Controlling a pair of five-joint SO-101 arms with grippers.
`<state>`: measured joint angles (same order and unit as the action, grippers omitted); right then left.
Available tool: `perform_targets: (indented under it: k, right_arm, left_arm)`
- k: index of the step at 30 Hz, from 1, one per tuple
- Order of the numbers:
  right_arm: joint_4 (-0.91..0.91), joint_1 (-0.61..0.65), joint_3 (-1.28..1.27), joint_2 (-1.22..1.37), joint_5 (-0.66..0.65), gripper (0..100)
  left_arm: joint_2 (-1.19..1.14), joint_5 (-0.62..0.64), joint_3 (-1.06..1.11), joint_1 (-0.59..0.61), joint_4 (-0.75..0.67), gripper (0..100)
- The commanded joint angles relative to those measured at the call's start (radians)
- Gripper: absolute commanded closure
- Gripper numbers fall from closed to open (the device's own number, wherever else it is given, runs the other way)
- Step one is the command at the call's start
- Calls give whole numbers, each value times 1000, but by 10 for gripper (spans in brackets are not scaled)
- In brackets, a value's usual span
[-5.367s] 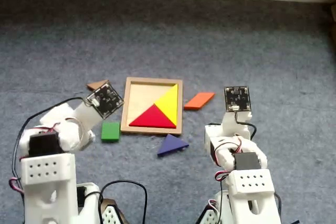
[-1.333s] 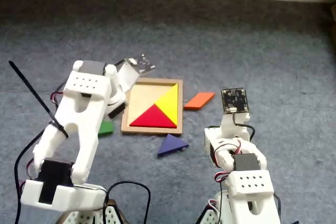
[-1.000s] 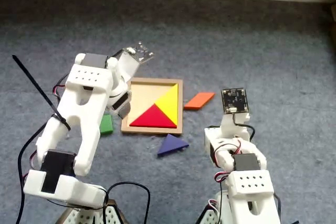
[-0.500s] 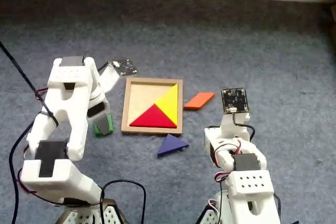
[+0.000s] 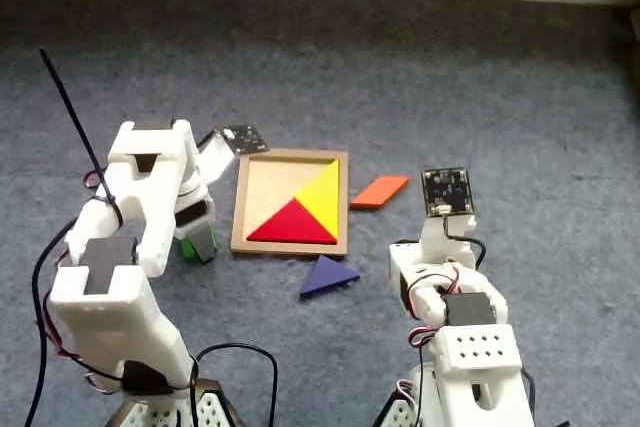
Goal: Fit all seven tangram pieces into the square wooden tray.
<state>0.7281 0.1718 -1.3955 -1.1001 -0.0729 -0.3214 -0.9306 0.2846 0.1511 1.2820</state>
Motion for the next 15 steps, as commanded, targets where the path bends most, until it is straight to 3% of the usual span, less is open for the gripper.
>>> perform_targets:
  k: [1, 7, 12, 15]
  right_arm:
    - [-24, -10, 10, -16, -20, 992]
    - [-24, -10, 10, -16, -20, 992]
    - [-24, -10, 10, -16, -20, 992]
    - [-24, -10, 8, -16, -20, 992]
  left_arm:
    - [-7, -2, -35, -31, -6, 759]
    - [-7, 64, -35, -44, -6, 859]
    - [-4, 66, -35, -38, 5, 870]
    - [15, 66, -56, -39, 81, 870]
